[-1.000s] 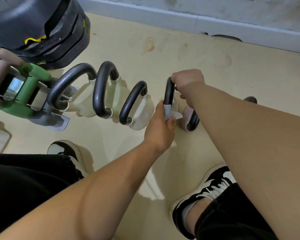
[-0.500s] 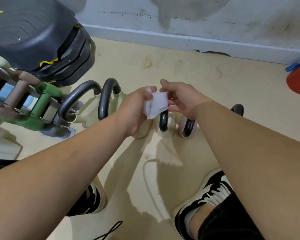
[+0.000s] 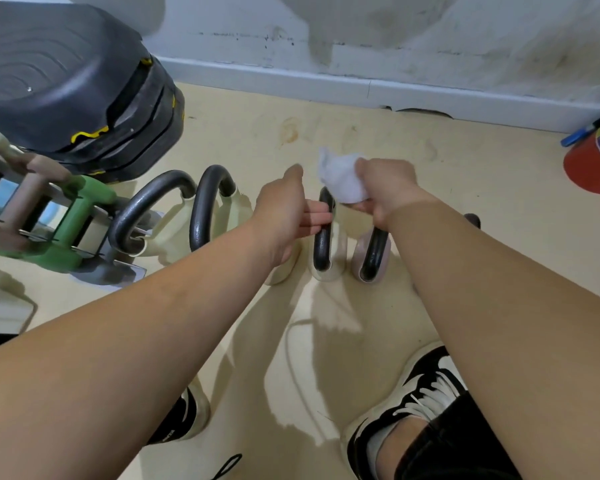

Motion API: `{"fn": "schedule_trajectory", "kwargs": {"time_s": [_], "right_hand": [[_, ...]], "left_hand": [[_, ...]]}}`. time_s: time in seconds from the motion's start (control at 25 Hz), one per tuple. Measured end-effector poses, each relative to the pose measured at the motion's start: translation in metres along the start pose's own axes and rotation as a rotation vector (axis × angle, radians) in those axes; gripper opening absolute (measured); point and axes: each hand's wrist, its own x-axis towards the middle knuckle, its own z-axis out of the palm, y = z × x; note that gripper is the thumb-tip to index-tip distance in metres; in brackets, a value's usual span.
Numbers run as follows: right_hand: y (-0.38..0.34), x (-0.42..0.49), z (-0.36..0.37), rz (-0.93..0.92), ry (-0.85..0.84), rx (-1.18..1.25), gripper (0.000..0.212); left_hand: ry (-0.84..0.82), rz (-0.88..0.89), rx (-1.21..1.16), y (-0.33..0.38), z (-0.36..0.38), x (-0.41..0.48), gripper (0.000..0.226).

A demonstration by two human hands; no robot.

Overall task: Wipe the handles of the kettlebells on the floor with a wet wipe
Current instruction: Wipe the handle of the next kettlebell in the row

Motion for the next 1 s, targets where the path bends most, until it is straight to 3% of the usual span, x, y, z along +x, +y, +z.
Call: {"fn": "schedule_trajectory", "kwargs": {"time_s": [0.08, 0.16, 0.2, 0.24, 0.32, 0.4, 0.48, 0.56, 0.64, 0.8, 1.0], "right_hand": [[-0.006, 0.005, -0.005, -0.198, 0.225, -0.180, 0.025], [-0.003, -0.002, 0.004, -0.357, 0.228, -0.501, 0.034], [0.004, -0.005, 0.014, -0.358, 0.140, -0.627, 0.029], [0.019, -0.007, 0.028, -0.323, 0.034, -0.741, 0.023], [0.052, -0.013, 0.057, -0.235, -0.143, -0.916, 0.050], [0.077, -0.007, 0.078, -0.248, -0.117, -1.086, 0.066], [0.074, 0.008, 0.080, -0.189, -0.115, -1.148, 0.061], [0.054, 0.015, 0.082, -0.198, -0.086, -1.135, 0.053], [0.034, 0.019, 0.084, -0.159, -0.114, -1.089, 0.043], [0.021, 0.034, 0.070, -0.011, -0.129, -0.728, 0.044], [0.033, 0.012, 0.047, -0.216, -0.180, -0.663, 0.037]], "left_hand": [[0.073, 0.111, 0.238, -0.017, -0.006, 0.013, 0.013], [-0.024, 0.179, 0.490, -0.042, -0.010, 0.021, 0.014], [-0.094, 0.206, 0.562, -0.053, -0.010, 0.021, 0.017], [-0.147, 0.245, 0.582, -0.063, -0.012, 0.021, 0.016], [-0.269, 0.363, 0.510, -0.079, -0.017, 0.022, 0.016], [-0.356, 0.374, 0.380, -0.090, -0.024, 0.023, 0.042], [-0.259, 0.323, 0.347, -0.097, -0.027, 0.024, 0.016], [-0.171, 0.323, 0.367, -0.098, -0.022, 0.023, 0.017], [-0.202, 0.331, 0.321, -0.099, -0.017, 0.022, 0.015], [-0.212, 0.322, 0.320, -0.100, -0.018, 0.022, 0.012], [-0.227, 0.340, 0.271, -0.106, -0.015, 0.022, 0.011]]}}
